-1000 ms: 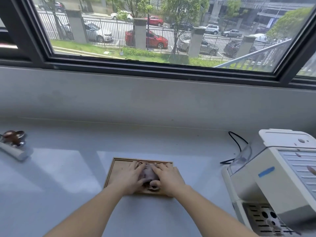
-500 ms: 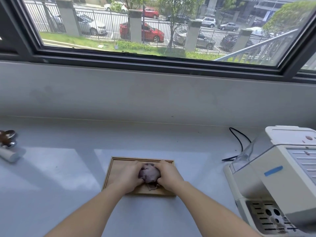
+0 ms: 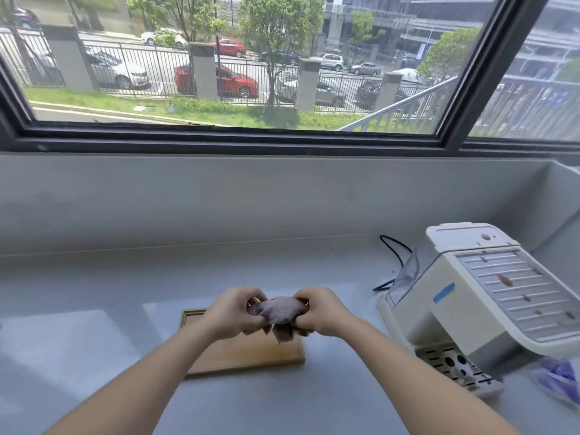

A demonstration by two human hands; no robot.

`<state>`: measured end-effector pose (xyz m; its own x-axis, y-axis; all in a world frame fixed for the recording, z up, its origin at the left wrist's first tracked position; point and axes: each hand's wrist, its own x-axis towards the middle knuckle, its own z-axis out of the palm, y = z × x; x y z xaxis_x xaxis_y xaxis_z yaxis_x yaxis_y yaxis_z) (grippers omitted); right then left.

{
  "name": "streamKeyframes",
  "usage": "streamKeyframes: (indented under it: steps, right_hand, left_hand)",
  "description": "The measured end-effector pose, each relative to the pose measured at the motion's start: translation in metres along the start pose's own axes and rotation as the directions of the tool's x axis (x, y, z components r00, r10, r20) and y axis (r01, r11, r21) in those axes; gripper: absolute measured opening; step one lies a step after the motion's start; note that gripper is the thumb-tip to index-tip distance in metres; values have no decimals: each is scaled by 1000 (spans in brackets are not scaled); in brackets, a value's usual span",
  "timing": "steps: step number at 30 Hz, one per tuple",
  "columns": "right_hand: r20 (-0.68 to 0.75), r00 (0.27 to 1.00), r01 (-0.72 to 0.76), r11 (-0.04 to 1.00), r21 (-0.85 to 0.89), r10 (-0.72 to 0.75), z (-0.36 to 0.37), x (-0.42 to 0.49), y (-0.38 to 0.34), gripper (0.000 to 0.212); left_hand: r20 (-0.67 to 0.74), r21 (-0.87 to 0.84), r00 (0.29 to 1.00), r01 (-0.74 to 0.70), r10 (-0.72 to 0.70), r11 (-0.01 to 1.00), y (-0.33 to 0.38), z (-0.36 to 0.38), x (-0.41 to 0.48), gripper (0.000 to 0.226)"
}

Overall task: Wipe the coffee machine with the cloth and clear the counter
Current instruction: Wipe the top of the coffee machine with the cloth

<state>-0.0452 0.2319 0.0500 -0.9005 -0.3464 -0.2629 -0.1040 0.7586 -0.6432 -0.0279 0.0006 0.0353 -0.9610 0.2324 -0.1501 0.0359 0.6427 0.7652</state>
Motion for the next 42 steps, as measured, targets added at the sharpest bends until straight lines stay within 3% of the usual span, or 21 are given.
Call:
streamKeyframes:
  steps: [13, 23, 35, 42]
  right_hand:
    - [-283, 955, -15, 964, 265, 93, -78, -95, -11, 15]
    - [-540, 834, 9, 976, 219, 114, -147, -187, -12, 32]
    - [-643, 752, 22, 969, 245, 145, -234, -284, 79, 39]
    - [-603, 789, 34, 972, 232, 116, -277, -290, 146, 38]
  left_hand:
    - [45, -124, 949, -305, 313, 944, 108, -7, 14, 22]
    - [40, -169, 839, -529, 542, 832, 208, 16, 10, 22]
    - [-78, -140, 794, -608, 603, 782, 333, 126, 5, 24]
    - [-188, -26, 818, -558, 544, 830, 373, 189, 14, 26]
